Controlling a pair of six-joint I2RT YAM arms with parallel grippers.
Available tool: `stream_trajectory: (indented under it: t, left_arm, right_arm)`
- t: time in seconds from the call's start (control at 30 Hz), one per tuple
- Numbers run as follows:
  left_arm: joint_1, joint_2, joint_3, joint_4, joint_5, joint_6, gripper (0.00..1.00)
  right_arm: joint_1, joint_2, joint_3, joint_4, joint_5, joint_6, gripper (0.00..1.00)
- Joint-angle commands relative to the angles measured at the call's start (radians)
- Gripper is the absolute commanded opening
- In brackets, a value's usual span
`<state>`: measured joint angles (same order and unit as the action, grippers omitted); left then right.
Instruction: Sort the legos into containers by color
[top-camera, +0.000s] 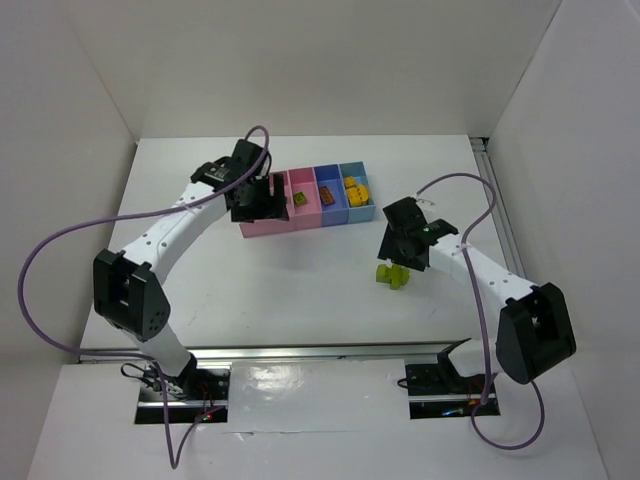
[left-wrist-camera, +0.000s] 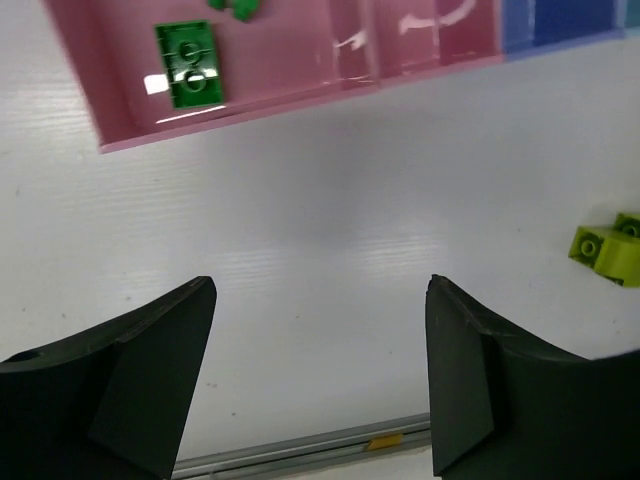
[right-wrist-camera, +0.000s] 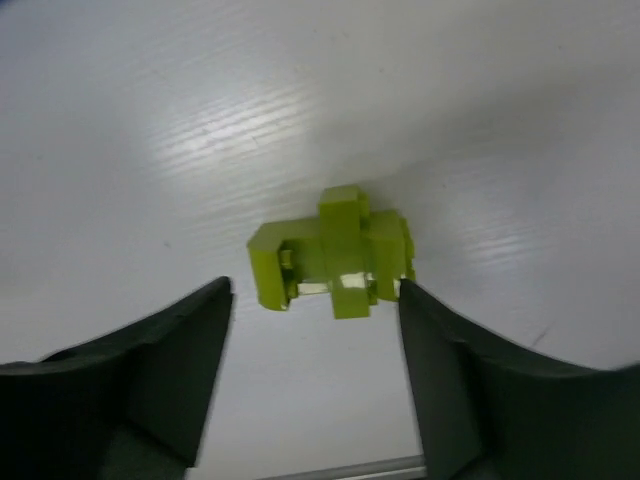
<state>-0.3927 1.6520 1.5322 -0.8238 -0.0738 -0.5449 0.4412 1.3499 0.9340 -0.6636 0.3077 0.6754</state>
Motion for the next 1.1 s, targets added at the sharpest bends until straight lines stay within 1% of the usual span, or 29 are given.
stream_trajectory:
  t: [0.0,0.03,0.07,0.17,0.23,0.27,0.4,0.53,0.6,0.67,0.7,0.8,0.9,0.93,1.0,1.07]
  left_arm:
    - [-0.073,0.023,0.074,0.014,0.008,0.059,0.86]
    - [-0.087,0.038,0.089,0.014,0.008,0.059,0.86]
    - [-0.101,0.048,0.089,0.014,0.032,0.068,0.86]
    - [-0.158,0.083,0.111,0.025,0.064,0.059,0.85]
    - [-0.169,0.097,0.111,0.025,0.065,0.059,0.85]
    - [-0.169,0.106,0.111,0.025,0.065,0.059,0.85]
    - [-0.169,0.118,0.12,0.025,0.074,0.059,0.84]
    - [-0.178,0.14,0.129,0.025,0.097,0.068,0.84]
    - [-0.178,0.14,0.138,0.025,0.124,0.086,0.84]
    - [-0.178,0.149,0.149,0.025,0.17,0.103,0.82]
    - [-0.178,0.158,0.149,0.025,0.19,0.112,0.82]
    - [-0.178,0.167,0.169,0.034,0.288,0.157,0.81]
    - [-0.178,0.176,0.169,0.055,0.39,0.201,0.81]
    - [-0.178,0.177,0.169,0.07,0.417,0.213,0.81]
    - [-0.164,0.189,0.169,0.071,0.55,0.241,0.84]
    - [-0.141,0.206,0.169,0.071,0.675,0.228,0.84]
  right_arm:
    - [-0.033,-0.049,-0.03,-0.054,0.021,0.046,0.66]
    - [-0.045,-0.049,-0.04,-0.054,0.012,0.046,0.62]
    - [-0.059,-0.049,-0.061,-0.036,0.002,0.021,0.61]
    - [-0.134,-0.028,-0.086,-0.005,-0.054,-0.002,0.61]
    - [-0.15,-0.028,-0.109,0.022,-0.071,-0.032,0.61]
    - [-0.159,-0.028,-0.118,0.038,-0.114,-0.048,0.61]
    - [-0.168,-0.005,-0.138,0.096,-0.173,-0.085,0.59]
    - [-0.168,0.034,-0.138,0.137,-0.191,-0.112,0.49]
    - [-0.168,0.055,-0.138,0.137,-0.191,-0.112,0.39]
    - [-0.168,0.055,-0.138,0.147,-0.191,-0.112,0.31]
    - [-0.168,0.055,-0.129,0.147,-0.191,-0.122,0.23]
    - [-0.168,0.055,-0.129,0.147,-0.2,-0.131,0.13]
    - [-0.168,0.014,-0.118,0.147,-0.255,-0.155,0.02]
    - [-0.168,-0.009,-0.118,0.147,-0.275,-0.171,0.02]
    - [-0.168,-0.038,-0.118,0.16,-0.327,-0.221,0.02]
    - [-0.168,-0.087,-0.109,0.171,-0.41,-0.252,0.02]
